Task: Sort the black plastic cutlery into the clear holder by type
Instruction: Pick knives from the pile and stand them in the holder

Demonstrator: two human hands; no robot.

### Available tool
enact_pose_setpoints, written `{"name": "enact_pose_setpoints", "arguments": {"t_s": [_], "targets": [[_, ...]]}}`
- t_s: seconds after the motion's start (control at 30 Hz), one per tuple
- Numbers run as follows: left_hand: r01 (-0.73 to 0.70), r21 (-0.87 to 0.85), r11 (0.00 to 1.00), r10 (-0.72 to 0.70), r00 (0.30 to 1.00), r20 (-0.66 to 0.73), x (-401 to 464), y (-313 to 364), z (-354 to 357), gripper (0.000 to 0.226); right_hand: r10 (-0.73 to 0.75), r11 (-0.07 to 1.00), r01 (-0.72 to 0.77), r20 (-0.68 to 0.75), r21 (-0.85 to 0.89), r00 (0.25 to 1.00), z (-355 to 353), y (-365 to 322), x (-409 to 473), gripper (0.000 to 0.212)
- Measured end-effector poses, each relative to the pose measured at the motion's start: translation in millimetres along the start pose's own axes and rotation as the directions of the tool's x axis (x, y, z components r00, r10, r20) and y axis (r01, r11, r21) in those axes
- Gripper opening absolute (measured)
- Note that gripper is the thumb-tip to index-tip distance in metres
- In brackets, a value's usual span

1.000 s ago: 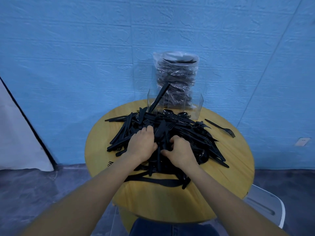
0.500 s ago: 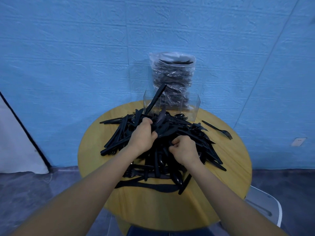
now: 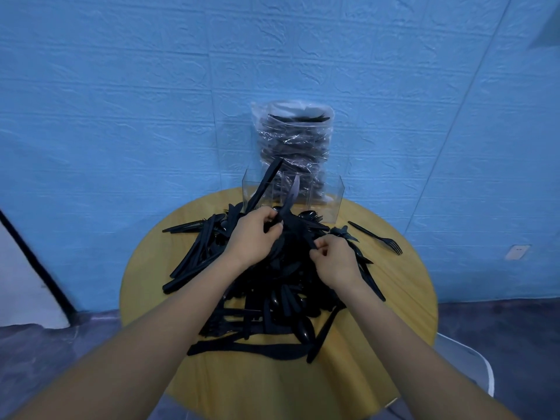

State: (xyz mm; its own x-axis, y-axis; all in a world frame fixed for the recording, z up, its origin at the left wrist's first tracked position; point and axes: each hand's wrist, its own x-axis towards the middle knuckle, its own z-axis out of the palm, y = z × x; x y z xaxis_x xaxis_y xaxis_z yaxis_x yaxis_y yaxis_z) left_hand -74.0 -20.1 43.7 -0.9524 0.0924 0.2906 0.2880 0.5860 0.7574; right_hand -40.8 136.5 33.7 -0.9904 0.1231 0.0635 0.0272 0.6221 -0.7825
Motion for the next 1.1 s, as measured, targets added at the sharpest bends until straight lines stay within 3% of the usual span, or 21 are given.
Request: {"name": "enact_pose_setpoints", "arguments": {"t_s": [0.1, 0.17, 0.27, 0.43, 0.57, 0.83, 1.0, 1.1], "targets": [[-0.018, 0.01, 1.0, 0.018, 1.0, 0.017, 4, 4, 1, 0.011, 0.011, 0.997, -0.01, -0.012, 0.073, 1.0, 0, 2, 9, 0.011], [-0.031, 0.01, 0.999, 0.03, 0.999, 0.031, 6, 6, 1, 0.013, 0.043, 0.975, -0.039, -0.016, 0.218, 0.999, -1, 0, 12, 0.011], [-0.046, -0.002, 0.999, 0.047, 0.998, 0.04, 9, 10, 0, 0.009, 0.065, 0.878, -0.055, -0.004, 0.476, 0.998, -6, -12, 16, 0.01], [-0.074, -0.041, 0.996, 0.076, 0.995, 0.057, 11, 17, -1, 0.004, 0.035, 0.7, -0.03, 0.008, 0.714, 0.999, -5, -35, 23, 0.013], [-0.119, -0.067, 0.991, 0.125, 0.988, 0.086, 11, 17, 1, 0.01, -0.023, 0.671, 0.008, 0.01, 0.741, 1.0, -1, -43, 25, 0.015], [-0.076, -0.141, 0.987, 0.1, 0.98, 0.172, 11, 17, 4, 0.02, 0.074, 0.651, -0.03, -0.024, 0.759, 0.997, -6, -39, 27, 0.024], [-0.006, -0.213, 0.977, 0.035, 0.991, 0.13, 19, 24, 0, 0.026, 0.055, 0.646, -0.034, -0.003, 0.763, 0.998, -18, -39, 25, 0.027], [-0.054, -0.168, 0.984, 0.071, 0.993, 0.093, 21, 31, -3, 0.027, 0.031, 0.664, -0.04, 0.027, 0.747, 0.999, -21, -43, 23, 0.024]]}}
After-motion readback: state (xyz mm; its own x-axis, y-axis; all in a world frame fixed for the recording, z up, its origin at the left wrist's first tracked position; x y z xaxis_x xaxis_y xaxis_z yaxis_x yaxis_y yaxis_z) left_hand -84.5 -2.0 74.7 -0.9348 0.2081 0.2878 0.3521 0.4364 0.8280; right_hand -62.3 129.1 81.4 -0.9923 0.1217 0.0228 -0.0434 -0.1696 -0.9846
